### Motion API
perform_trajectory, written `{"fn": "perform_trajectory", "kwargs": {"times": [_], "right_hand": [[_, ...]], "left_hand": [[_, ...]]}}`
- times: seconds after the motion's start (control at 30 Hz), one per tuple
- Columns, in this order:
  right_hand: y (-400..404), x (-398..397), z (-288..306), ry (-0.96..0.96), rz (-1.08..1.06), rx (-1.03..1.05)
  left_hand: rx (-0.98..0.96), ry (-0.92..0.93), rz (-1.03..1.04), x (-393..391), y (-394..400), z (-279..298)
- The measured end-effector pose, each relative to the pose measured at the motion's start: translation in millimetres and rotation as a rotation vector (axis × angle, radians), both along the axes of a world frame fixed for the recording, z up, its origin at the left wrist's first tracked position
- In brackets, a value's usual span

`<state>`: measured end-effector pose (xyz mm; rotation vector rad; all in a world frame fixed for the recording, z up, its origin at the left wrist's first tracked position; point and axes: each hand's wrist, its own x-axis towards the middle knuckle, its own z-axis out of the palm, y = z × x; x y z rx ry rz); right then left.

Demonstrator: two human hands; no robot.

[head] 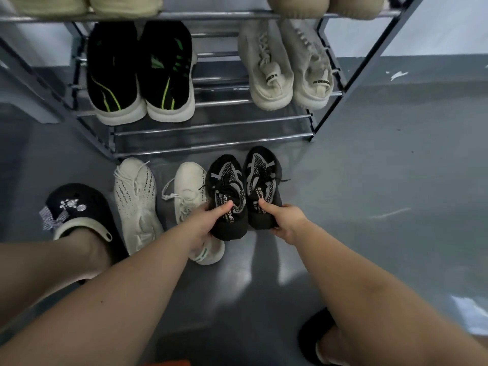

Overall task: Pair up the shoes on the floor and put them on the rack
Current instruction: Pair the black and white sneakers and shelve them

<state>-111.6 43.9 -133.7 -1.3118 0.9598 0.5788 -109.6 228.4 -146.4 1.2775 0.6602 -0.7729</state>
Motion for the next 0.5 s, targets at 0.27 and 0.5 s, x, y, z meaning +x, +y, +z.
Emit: {"fn": "perform_trajectory", "kwargs": {"times": [0.27, 0.5], "right_hand": [[28, 9, 34, -0.069, -0.024, 0.07], [70, 37, 45, -0.151, -0.043, 0.11]], "left_hand": [[-0.077, -0.08, 0.08, 6, 30, 33], [-0.103, -0.123, 0.236, 22, 63, 48]]}}
